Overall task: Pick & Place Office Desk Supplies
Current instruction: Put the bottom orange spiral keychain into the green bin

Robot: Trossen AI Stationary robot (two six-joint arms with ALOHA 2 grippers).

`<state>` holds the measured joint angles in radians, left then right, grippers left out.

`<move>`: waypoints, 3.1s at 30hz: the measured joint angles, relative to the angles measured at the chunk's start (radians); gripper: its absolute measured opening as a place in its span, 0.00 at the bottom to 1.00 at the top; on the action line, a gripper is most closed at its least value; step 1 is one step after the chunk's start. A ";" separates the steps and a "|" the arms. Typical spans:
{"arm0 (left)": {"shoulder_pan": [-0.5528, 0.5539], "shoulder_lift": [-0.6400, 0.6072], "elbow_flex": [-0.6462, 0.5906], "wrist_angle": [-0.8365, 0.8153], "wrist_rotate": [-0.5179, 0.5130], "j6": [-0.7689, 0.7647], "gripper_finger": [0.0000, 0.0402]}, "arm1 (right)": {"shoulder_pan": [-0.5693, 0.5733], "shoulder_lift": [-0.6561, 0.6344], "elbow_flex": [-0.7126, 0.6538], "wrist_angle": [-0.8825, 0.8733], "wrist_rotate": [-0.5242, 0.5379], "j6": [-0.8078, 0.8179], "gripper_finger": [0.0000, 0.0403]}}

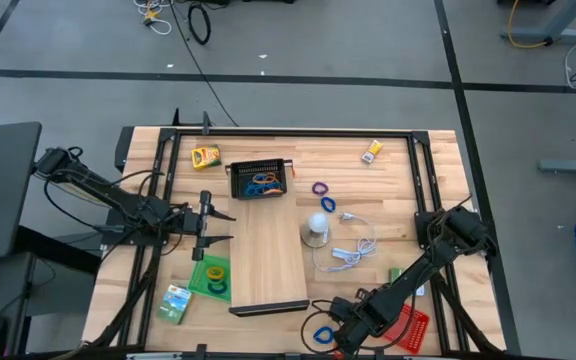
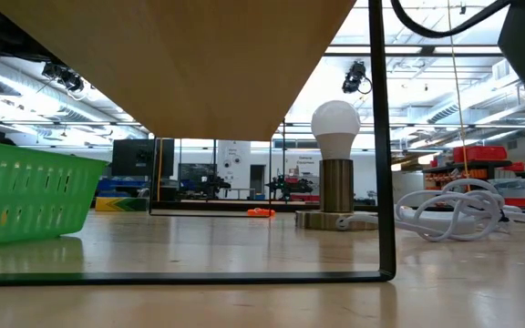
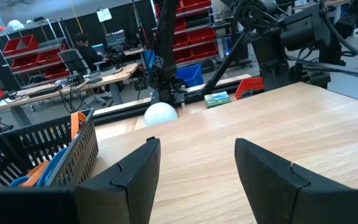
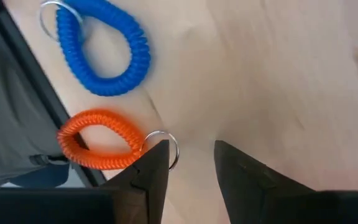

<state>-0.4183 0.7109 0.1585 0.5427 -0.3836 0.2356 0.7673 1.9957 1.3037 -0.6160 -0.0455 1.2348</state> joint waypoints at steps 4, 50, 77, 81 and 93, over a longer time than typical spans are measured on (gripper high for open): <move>0.000 0.000 0.000 0.000 0.000 0.000 0.53 | 0.000 0.000 0.001 -0.058 0.013 0.005 0.23; -0.001 0.000 0.000 0.007 0.004 -0.015 0.53 | -0.081 -0.049 0.316 -0.699 0.185 -0.180 0.02; -0.001 0.000 0.000 -0.018 0.026 -0.015 0.53 | -0.087 -0.047 0.126 -0.320 0.105 -0.522 0.63; -0.001 0.000 0.000 -0.018 0.026 -0.012 0.53 | -0.059 -0.047 0.098 -0.288 0.106 -0.541 0.60; -0.001 0.000 0.000 -0.017 0.026 -0.008 0.53 | -0.044 -0.047 -0.023 -0.182 0.142 -0.562 0.58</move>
<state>-0.4191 0.7113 0.1585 0.5255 -0.3580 0.2279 0.7235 1.9488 1.2810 -0.7984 0.0963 0.6730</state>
